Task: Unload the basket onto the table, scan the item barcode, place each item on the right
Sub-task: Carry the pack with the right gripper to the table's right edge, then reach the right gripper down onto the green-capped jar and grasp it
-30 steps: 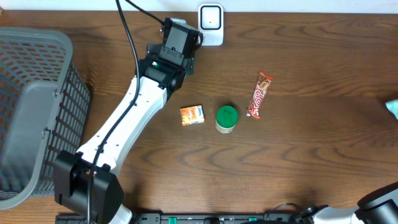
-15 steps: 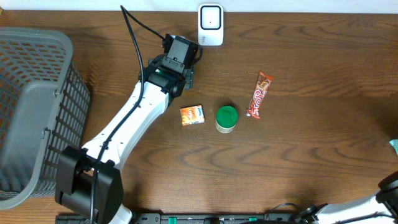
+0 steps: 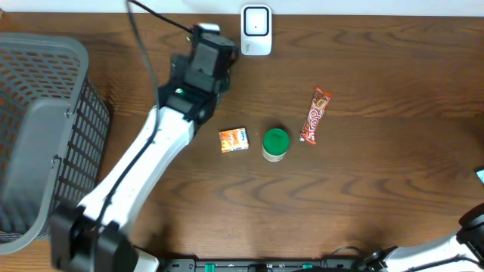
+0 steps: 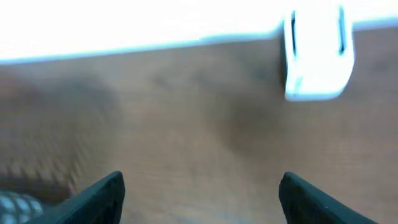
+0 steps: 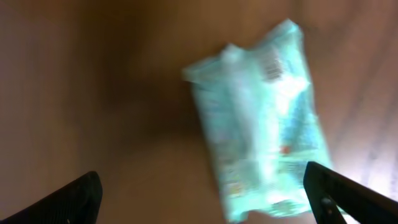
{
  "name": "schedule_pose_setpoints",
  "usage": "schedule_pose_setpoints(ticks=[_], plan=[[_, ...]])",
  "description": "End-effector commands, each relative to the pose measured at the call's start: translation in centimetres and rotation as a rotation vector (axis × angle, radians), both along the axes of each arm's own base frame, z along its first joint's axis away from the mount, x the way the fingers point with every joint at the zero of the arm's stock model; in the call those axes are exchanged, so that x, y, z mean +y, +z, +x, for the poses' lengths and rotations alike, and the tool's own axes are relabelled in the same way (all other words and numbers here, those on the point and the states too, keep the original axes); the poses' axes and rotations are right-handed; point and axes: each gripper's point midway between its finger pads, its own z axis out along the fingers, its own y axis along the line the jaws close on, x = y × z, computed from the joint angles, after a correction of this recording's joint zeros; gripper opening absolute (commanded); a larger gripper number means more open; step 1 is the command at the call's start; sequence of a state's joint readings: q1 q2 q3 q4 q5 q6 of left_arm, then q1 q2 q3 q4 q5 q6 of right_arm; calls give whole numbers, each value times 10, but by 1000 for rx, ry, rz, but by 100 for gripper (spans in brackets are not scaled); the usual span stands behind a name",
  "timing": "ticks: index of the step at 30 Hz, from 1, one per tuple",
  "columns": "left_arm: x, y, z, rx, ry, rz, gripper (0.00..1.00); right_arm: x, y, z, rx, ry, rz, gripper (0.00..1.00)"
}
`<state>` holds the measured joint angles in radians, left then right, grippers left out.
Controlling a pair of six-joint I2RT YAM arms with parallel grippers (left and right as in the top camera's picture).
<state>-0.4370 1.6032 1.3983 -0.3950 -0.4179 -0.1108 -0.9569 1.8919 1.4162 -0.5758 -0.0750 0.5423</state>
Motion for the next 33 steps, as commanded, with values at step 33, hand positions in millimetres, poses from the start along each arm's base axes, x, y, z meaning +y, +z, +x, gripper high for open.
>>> schedule_pose_setpoints(ticks=[33], plan=[[147, -22, -112, 254, 502, -285, 80, 544, 26, 69, 354, 1648, -58, 99]])
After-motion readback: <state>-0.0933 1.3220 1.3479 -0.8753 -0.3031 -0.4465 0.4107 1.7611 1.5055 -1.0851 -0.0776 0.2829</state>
